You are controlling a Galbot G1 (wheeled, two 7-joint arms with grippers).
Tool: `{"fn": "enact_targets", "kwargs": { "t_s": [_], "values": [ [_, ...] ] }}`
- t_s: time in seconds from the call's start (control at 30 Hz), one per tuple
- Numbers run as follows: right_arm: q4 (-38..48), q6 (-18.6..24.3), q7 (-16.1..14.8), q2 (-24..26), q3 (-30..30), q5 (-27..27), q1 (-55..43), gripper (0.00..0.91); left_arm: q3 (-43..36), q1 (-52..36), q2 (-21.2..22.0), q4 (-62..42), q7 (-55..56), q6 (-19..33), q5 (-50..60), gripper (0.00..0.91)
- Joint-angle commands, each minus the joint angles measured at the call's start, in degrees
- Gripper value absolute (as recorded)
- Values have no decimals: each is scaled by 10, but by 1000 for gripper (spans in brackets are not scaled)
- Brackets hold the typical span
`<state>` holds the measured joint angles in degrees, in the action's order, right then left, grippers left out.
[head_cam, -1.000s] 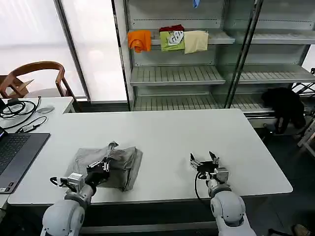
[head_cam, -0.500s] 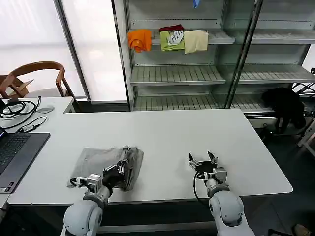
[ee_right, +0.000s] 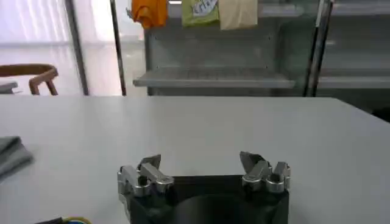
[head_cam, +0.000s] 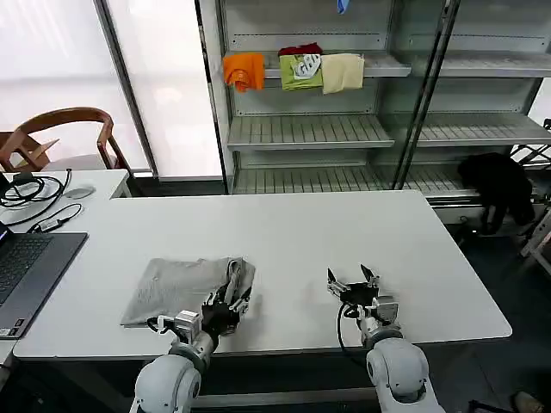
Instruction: Fold and organize the clothes.
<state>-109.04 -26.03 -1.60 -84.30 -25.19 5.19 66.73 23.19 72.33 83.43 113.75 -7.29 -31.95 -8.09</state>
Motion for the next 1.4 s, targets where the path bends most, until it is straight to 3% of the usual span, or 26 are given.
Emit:
{"fn": "enact_targets", "kwargs": {
  "t_s": [0.03,0.27,0.47,0.87,1.27,1.33,1.37,1.4],
  "values": [
    [-39,36,-13,1,1,2,6,907,74,1,-10,66,-28,63,-96,907],
    [-56,61,-24,6,4,-5,15,907,298,-23,-105,20,-73,69,-125,907],
    [-54,55,-25,4,12,-5,9,907,341,-13,-165,-76,-85,67,-120,907],
    [-64,37,-27,0,18,-14,5,907,285,-10,-127,-104,-93,45,-123,907],
    [-58,33,-24,-4,16,-5,8,907,244,-26,-118,-164,-99,66,-76,907],
    [-58,23,-20,-5,15,10,6,907,241,-24,-116,-166,-99,69,-64,786],
    [-57,23,-19,-6,14,11,5,907,241,-23,-114,-166,-99,70,-60,665],
    [-56,23,-19,-6,13,12,5,907,241,-23,-114,-166,-99,70,-57,625]
  ]
}}
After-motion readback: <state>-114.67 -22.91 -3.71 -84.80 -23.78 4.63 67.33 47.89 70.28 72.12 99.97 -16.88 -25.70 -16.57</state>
